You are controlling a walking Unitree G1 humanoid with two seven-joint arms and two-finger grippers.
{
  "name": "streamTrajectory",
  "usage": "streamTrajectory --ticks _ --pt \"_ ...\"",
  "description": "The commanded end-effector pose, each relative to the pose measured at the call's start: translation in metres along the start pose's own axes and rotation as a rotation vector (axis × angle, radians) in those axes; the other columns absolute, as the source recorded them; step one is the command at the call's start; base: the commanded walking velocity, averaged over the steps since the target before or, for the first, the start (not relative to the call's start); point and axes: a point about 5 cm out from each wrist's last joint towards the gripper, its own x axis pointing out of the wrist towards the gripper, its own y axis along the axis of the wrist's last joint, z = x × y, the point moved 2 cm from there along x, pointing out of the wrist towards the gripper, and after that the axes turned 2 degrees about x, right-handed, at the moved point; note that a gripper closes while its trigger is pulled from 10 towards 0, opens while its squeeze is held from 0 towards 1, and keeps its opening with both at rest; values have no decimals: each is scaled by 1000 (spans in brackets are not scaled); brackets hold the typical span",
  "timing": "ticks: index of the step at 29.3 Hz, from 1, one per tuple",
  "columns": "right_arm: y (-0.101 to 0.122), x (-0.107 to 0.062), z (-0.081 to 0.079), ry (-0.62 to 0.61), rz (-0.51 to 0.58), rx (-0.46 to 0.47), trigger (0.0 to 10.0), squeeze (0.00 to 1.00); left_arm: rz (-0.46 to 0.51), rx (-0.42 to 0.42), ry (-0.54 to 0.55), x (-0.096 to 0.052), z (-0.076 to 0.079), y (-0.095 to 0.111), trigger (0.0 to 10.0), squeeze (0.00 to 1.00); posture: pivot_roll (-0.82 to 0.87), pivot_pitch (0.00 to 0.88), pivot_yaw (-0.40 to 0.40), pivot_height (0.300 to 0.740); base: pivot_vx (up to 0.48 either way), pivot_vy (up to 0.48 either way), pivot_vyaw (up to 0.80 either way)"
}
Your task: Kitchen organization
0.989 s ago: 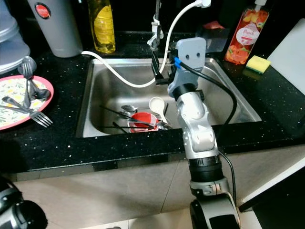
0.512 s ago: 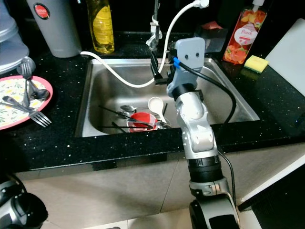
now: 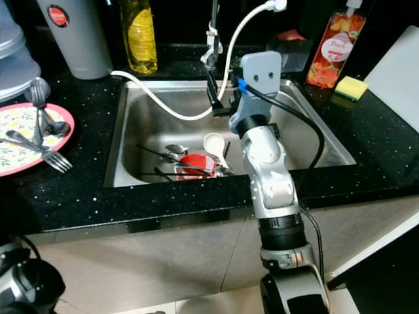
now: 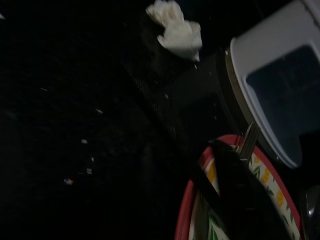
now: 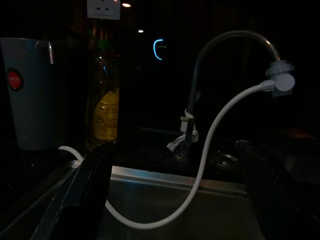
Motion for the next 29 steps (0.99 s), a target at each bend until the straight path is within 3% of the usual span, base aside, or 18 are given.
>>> streamTrajectory --ticks 1,2,8,13,16,17,18,22,24,25,26,27,28,29 --pt "-2 -5 9 -31 -18 -17 10000 0 -66 16 9 4 1 -12 1059 0 -1 0 -44 740 0 0 0" --pt "-2 -7 12 -41 -21 -24 10000 0 -71 22 9 5 2 -12 235 0 -8 0 -39 740 0 0 0" --pt "-3 -11 17 -60 -30 -37 10000 0 -60 52 5 8 5 -10 0 0 -16 0 -30 740 0 0 0" --pt "-4 -13 17 -69 -36 -37 10000 0 53 158 -26 5 13 3 0 0 -12 0 -24 740 0 0 0" --pt "-4 -12 16 -67 -37 -33 10000 0 184 217 -97 -5 28 19 0 0 -6 0 -25 740 0 0 0" --pt "-4 -12 15 -66 -38 -32 10000 0 232 228 -144 -10 36 25 1490 0 -3 0 -25 740 0 0 0" --pt "-4 -11 15 -66 -38 -31 10000 0 276 222 -232 -19 49 32 10000 0 0 0 -25 740 0 0 0" --pt "-4 -11 15 -66 -38 -30 10000 0 301 216 -291 -25 57 35 10000 0 1 0 -25 740 0 0 0" --pt "-4 -11 16 -68 -40 -30 10000 0 255 128 -541 -48 90 32 10000 0 5 0 -23 740 0 0 0" --pt "-4 -11 16 -68 -40 -30 10000 0 255 128 -541 -48 90 32 10000 0 5 0 -23 740 0 0 0" --pt "-5 -12 16 -69 -41 -30 10000 0 181 75 -685 -65 107 24 10000 0 5 0 -22 740 0 0 0" --pt "-5 -12 16 -69 -41 -30 10000 0 181 75 -685 -65 107 24 10000 0 5 0 -22 740 0 0 0" --pt "-5 -13 17 -72 -43 -31 10000 0 97 59 -847 -88 126 9 10000 0 5 0 -19 740 0 0 0" --pt "-5 -13 17 -72 -43 -31 10000 0 97 59 -847 -88 126 9 10000 0 5 0 -19 740 0 0 0"
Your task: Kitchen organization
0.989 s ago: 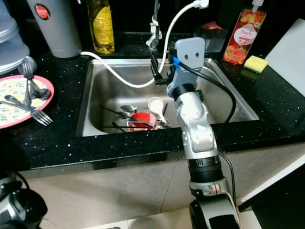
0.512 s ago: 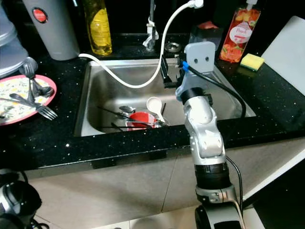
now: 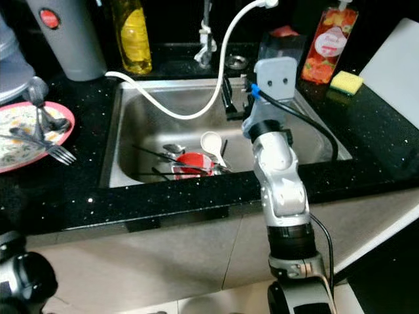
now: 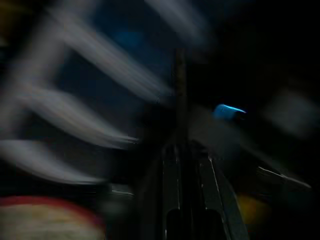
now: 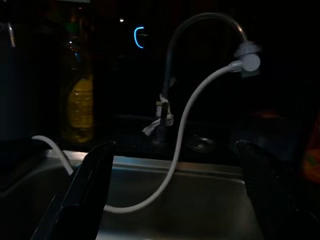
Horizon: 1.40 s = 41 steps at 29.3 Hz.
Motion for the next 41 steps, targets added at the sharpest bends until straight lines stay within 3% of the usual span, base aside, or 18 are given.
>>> streamTrajectory --ticks 1,2,3,5,7,8,10,14,15,19,20,21,27,29,30,33,37,41 --pt "-1 -3 5 -15 -9 2 10000 0 -109 -41 -191 -10 38 -21 10000 0 2 0 -16 740 0 0 0" --pt "-1 -3 5 -15 -9 2 10000 0 -109 -41 -191 -10 38 -21 10000 0 2 0 -16 740 0 0 0" --pt "-1 -4 7 -23 -11 -3 10000 0 -226 -6 -294 -21 63 -49 10000 0 -1 0 -13 740 0 0 0" --pt "-1 -4 7 -23 -11 -3 10000 0 -226 -6 -294 -21 63 -49 10000 0 -1 0 -13 740 0 0 0" --pt "0 -5 12 -41 -8 -15 10000 0 -477 98 -507 -61 106 -116 10000 0 -19 0 4 740 0 0 0" --pt "0 -5 12 -41 -8 -15 10000 0 -477 98 -507 -61 106 -116 10000 0 -19 0 4 740 0 0 0" --pt "2 -5 14 -51 -5 -20 10000 0 -602 183 -596 -87 117 -153 10000 0 -24 0 9 740 0 0 0" --pt "2 -6 14 -54 -5 -21 10000 0 -613 227 -605 -90 115 -160 10000 0 -27 0 13 740 0 0 0" --pt "1 -7 14 -57 -6 -21 10000 0 -579 275 -596 -88 109 -161 10000 1000 -27 0 15 740 0 0 0" --pt "0 -7 15 -64 -8 -21 10000 0 -389 273 -554 -74 105 -132 10000 1000 -20 0 14 740 0 0 0" --pt "0 -6 15 -64 -7 -19 10000 0 -332 282 -544 -71 105 -121 10000 549 -15 0 10 740 0 0 0" --pt "0 -5 15 -64 -7 -18 10000 0 -300 293 -539 -69 105 -116 10000 0 -14 0 9 740 0 0 0" --pt "1 -1 9 -38 5 -11 10000 0 -231 368 -388 -65 86 -103 10000 0 -2 0 1 740 0 0 0" --pt "1 0 8 -37 5 -8 10000 0 -266 466 -263 -60 65 -108 10000 0 6 0 -8 740 0 0 0" --pt "0 0 7 -31 0 -6 10000 0 -334 588 -99 -55 35 -116 10000 0 12 0 -11 740 0 0 0" --pt "-1 0 4 -15 -2 -2 10000 0 -407 647 87 -53 0 -117 10000 0 22 0 -19 740 0 0 0" --pt "-1 1 2 -10 0 2 10000 0 -462 686 129 -51 -15 -118 10000 0 23 0 -15 740 0 0 0" --pt "-2 1 1 -9 1 4 10000 0 -501 707 93 -51 -15 -123 10000 0 17 0 -8 740 0 0 0"
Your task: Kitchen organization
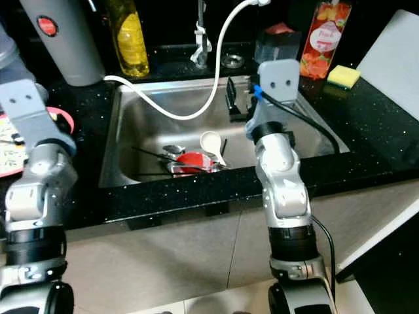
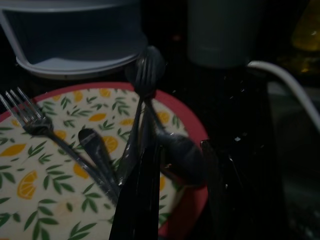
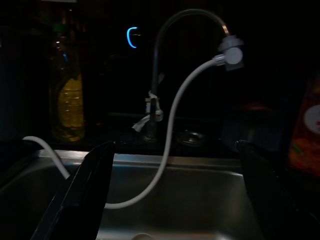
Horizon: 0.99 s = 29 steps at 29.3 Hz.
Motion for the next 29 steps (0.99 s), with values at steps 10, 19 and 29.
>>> streamTrajectory --ticks 10,19,29 --pt "0 1 1 -2 5 6 10000 0 109 191 8 -19 4 12 10000 1000 23 0 -8 740 0 0 0" --pt "-4 -2 -3 5 -4 16 10000 0 227 805 -130 -57 -23 18 10000 0 67 0 10 740 0 0 0" --pt "-10 -4 -7 14 -19 28 10000 0 116 1123 -313 -88 -35 -2 10000 0 107 0 13 740 0 0 0"
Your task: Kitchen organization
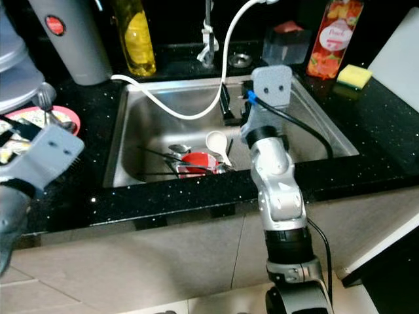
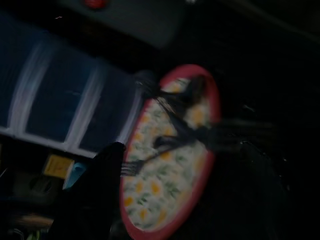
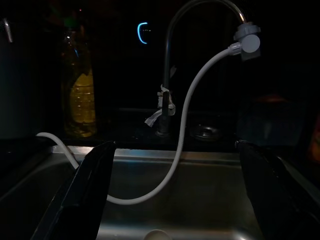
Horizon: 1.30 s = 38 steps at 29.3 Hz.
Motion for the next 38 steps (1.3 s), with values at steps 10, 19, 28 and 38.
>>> streamTrajectory --ticks 10,19,28,38 --pt "-6 -1 -1 2 -14 13 10000 0 -91 207 -117 -10 3 -20 10000 0 105 0 17 740 0 0 0" --pt "-4 -2 0 -2 -9 14 10000 0 -160 270 -128 3 8 -42 10000 0 90 0 0 740 0 0 0" --pt "0 -1 -2 2 -6 12 10000 0 -38 310 -118 41 20 -25 7373 0 58 0 -2 740 0 0 0" --pt "-1 -3 0 -10 -9 6 10000 0 131 354 -242 57 43 -8 0 0 34 0 12 740 0 0 0"
